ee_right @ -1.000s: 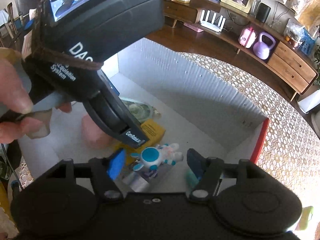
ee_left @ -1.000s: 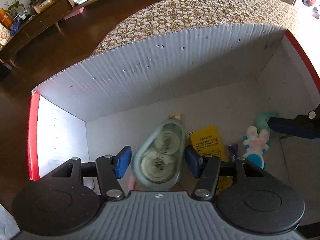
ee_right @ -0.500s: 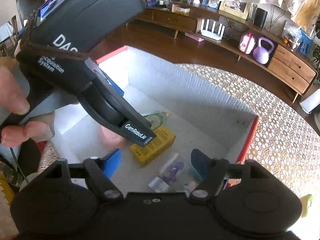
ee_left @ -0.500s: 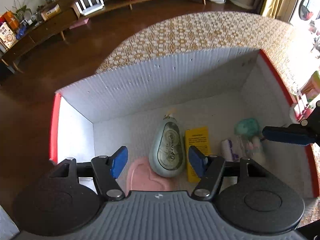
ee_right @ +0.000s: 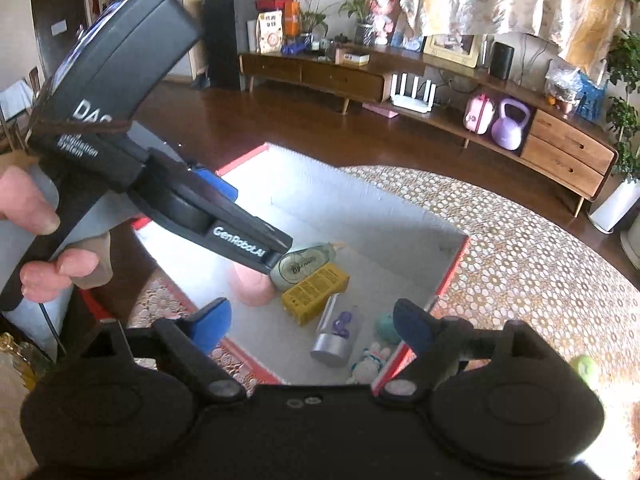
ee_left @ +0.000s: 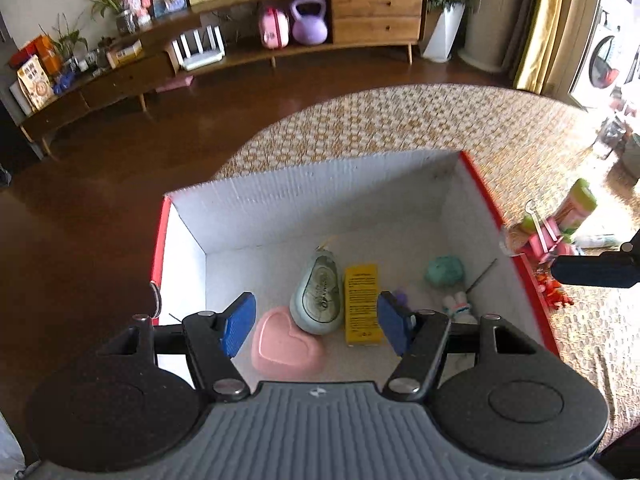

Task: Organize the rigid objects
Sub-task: 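Move both tools back over the table toward the remaining objects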

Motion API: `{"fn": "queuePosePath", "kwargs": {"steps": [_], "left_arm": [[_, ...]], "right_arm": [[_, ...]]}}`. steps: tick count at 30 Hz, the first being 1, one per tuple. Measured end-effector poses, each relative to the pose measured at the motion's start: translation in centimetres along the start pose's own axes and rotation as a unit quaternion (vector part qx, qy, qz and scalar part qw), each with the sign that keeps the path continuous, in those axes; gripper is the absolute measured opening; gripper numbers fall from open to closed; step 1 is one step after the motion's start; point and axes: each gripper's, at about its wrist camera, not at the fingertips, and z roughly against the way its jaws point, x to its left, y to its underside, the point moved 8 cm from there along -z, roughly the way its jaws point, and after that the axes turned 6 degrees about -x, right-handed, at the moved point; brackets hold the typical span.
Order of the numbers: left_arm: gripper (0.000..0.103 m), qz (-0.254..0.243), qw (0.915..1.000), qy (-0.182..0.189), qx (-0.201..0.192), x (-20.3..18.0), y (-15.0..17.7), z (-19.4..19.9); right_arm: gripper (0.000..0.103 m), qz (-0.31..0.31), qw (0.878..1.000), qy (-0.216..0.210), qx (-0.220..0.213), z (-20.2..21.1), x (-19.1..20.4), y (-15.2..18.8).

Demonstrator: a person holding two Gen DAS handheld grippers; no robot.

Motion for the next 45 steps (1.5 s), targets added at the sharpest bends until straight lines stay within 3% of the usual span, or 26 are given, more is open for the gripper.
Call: {"fn": "queuePosePath", "kwargs": {"steps": [12,15,21,26,32,41,45], "left_arm": [[0.067,0.001,0.9975,0.018,-0.069,-3.7,1.0,6.5],[0.074,0.003,0.9960,0.022,-0.086,-4.5,1.3,7.8],[0.074,0.006,0.9920,0.027,-0.123,-6.5,2.0,9.9],[0.082,0.015,0.9875,0.030,-0.154,-8.6,2.7,11.1],[0.082,0.046,0.9838,0.048,-0.167,-10.8,3.7,11.2],[0.082,0.034,0.9792,0.060,-0.191,-15.4,4.8,10.2],[0.082,0.024,0.9802,0.073,-0.182,-17.9,5.3,8.7]], "right_arm": [[0.095,-0.025,0.998,0.000,-0.061,7.2,0.1,0.6],[0.097,-0.030,0.997,-0.003,-0.075,8.9,-0.2,1.1],[0.102,-0.056,0.994,-0.007,-0.098,11.7,-1.5,3.0],[0.103,-0.080,0.990,-0.003,-0.119,13.5,-3.0,5.0],[0.103,-0.091,0.986,0.020,-0.136,15.7,-5.0,8.3],[0.103,-0.099,0.981,0.086,-0.143,17.8,-8.4,12.7],[0.103,-0.108,0.979,0.107,-0.134,17.7,-10.4,14.2]]}}
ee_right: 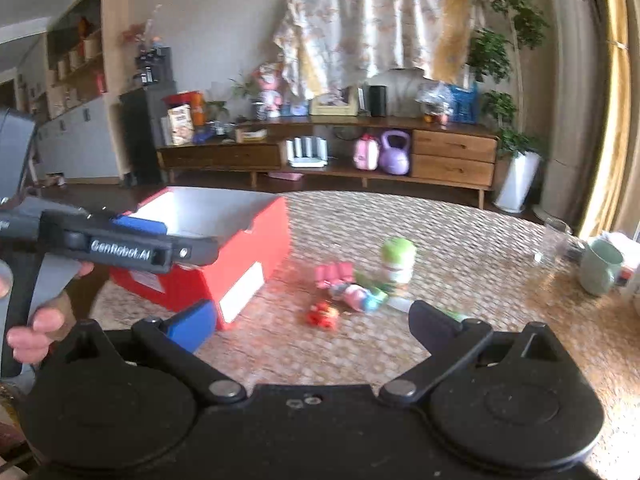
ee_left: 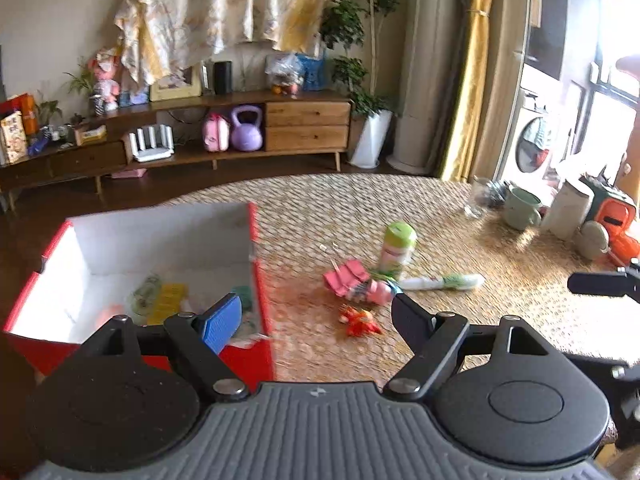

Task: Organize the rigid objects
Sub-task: 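Move both tools back over the table toward the remaining objects, then grasp the red horse keychain toy with the left tool while the right tool grasps the white glue stick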

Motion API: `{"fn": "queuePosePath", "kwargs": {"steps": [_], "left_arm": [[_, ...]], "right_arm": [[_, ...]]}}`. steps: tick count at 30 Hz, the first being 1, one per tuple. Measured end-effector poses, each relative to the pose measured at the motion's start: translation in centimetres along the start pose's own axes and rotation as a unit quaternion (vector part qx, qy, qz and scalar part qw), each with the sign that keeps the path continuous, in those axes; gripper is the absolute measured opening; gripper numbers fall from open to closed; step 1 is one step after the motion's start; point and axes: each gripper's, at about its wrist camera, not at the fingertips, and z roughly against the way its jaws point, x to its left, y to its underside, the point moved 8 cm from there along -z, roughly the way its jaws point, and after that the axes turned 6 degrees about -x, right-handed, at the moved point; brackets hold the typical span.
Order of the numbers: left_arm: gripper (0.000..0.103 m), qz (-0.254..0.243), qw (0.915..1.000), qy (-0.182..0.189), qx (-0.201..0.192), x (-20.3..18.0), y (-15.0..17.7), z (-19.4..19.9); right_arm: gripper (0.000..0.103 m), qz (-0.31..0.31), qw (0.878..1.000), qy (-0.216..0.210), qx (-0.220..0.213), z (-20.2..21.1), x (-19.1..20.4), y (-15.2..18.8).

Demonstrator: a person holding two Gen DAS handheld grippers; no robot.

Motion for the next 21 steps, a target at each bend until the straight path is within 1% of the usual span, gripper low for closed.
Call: {"fn": "queuePosePath", "kwargs": {"steps": [3,6,9,12,21], "left_arm": [[0.082,-0.009,0.9999,0.007,0.005,-1.6,1.0,-1.3],[0.082,-0.023,0.9996,0.017,0.007,-3.2,1.6,-2.6],[0.082,-0.030,0.9993,0.018,0.010,-4.1,2.3,-3.9],[0.082,-0.025,0.9993,0.019,0.021,-4.6,2.9,-5.6],[0.082,-0.020,0.9983,0.025,0.048,-5.4,4.8,-10.4]], "right_arm": [[0.103,-0.006,1.000,0.015,0.006,-0.4,-1.8,0.6],[0.103,-0.010,1.000,0.019,0.012,-1.0,-3.4,1.2],[0.103,-0.005,0.999,0.025,0.019,-2.1,-5.0,1.6],[0.102,0.001,0.999,0.030,0.034,-3.7,-6.7,2.0],[0.098,0.044,0.994,0.046,0.091,-9.7,-12.0,4.0]]}}
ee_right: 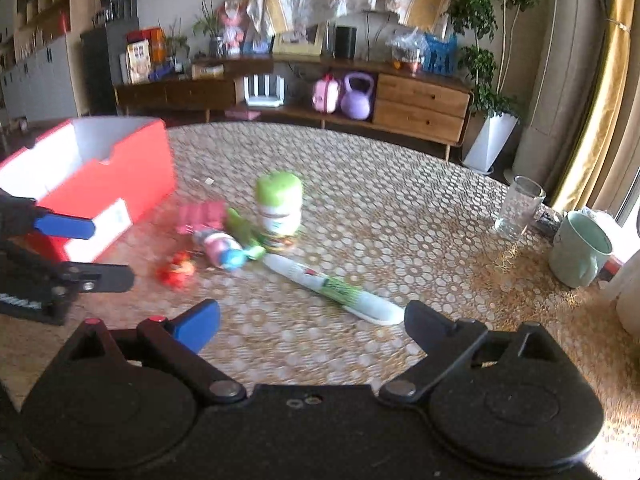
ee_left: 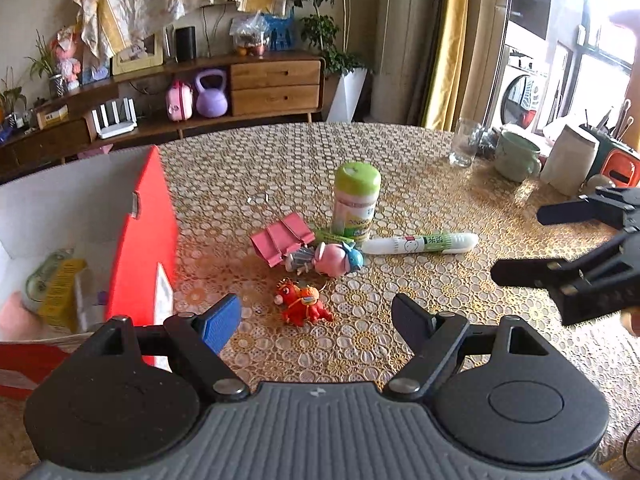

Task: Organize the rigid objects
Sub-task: 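Grasp the red horse keychain toy with the left tool while the right tool grasps the white glue stick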

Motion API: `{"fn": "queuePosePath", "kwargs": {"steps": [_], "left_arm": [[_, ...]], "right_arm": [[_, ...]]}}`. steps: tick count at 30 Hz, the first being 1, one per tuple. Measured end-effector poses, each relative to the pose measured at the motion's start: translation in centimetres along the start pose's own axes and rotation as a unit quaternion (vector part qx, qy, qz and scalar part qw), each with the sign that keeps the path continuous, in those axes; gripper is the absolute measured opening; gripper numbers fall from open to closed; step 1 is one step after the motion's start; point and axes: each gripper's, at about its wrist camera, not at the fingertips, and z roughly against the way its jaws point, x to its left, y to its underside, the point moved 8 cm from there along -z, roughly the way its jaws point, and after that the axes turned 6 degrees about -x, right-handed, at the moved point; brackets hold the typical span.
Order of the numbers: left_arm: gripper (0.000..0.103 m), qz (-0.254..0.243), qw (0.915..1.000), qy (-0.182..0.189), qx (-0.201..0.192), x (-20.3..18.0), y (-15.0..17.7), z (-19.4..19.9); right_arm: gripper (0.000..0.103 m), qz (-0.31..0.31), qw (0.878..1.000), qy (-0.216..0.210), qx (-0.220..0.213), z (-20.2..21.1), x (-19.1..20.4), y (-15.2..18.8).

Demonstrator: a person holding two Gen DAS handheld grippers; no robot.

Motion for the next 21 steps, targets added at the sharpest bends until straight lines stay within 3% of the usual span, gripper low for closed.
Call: {"fn": "queuePosePath", "kwargs": {"steps": [8,12,21], "left_arm": [[0.082,-0.007,0.9998,-0.008,0.017,-0.2,0.8,-3.9],[0.082,-0.004,0.9996,-0.011,0.028,0.4,1.4,-5.5],[0.082,-0.007,0.9994,-0.014,0.032,0.7,1.8,-7.4]], "right_arm": [[0.081,0.067,0.997,-0.018,0.041,-5.0,-1.7,0.1],[0.079,0.083,0.994,-0.039,0.060,-7.2,-1.9,0.4],[0.064,0.073,0.989,-0.089,0.089,-10.3,-2.4,-0.1]]}}
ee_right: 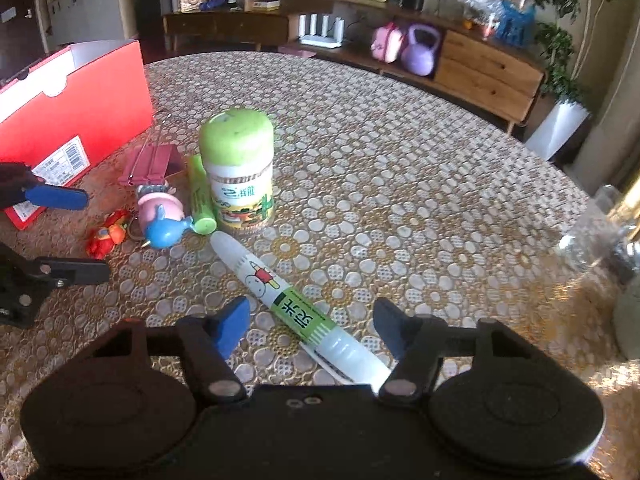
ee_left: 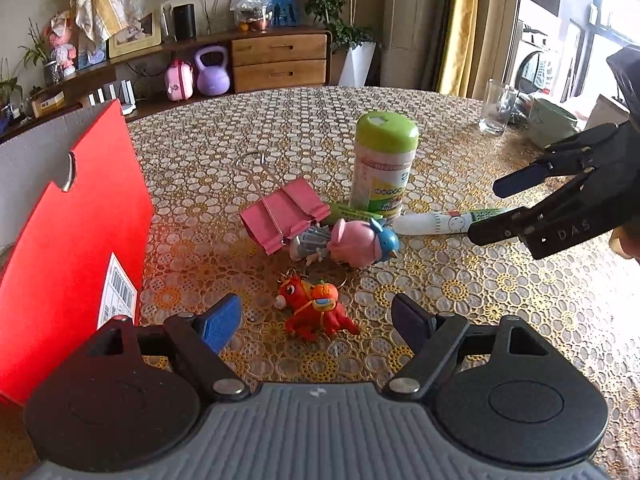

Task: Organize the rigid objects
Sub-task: 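Grasp the red horse keychain toy with the left tool while the right tool grasps the white glue stick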

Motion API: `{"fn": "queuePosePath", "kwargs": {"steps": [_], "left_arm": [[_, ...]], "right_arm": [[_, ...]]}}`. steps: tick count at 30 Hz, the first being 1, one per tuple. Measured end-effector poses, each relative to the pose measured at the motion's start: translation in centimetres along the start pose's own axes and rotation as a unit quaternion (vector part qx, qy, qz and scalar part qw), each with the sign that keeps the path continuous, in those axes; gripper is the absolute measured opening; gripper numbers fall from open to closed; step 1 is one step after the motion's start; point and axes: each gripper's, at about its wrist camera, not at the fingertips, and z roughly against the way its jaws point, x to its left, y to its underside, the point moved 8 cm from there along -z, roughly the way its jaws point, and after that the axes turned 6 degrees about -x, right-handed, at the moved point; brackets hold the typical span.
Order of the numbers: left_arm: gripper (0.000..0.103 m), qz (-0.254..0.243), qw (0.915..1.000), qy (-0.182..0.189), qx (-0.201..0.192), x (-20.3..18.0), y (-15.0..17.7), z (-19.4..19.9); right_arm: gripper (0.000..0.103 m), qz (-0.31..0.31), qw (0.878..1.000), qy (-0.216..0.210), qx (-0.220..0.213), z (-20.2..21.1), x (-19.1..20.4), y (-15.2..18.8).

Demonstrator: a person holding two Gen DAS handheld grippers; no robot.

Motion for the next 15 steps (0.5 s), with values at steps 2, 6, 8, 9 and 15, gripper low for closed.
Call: {"fn": "queuePosePath", "kwargs": {"steps": [2,6,8,9,15], "left_arm": [[0.082,0.005,1.0000,0.000,0.004,0.2,0.1,-0.4],[0.082,0.010,0.9999,0.002,0.005,0.6,0.2,-0.8],[0.081,0.008,0.9999,0.005,0.005,0.4,0.1,-0.8],[0.076,0.009,0.9999,0.007,0.005,0.4,0.1,-1.0],[0.068,0.009,0.9999,0.009,0.003,0.4,0.0,-1.3]], "right_arm": [[0.057,-0.005,1.000,-0.014,0.004,-0.2,0.0,0.0],[0.053,-0.012,0.999,-0.036,0.007,-0.3,0.2,0.1],[0.049,-0.012,0.999,-0.040,0.008,-0.3,0.3,0.2],[0.048,-0.013,0.999,-0.041,0.006,-0.2,0.4,0.1],[0.035,-0.040,0.999,-0.032,-0.004,0.2,0.7,0.2]]}}
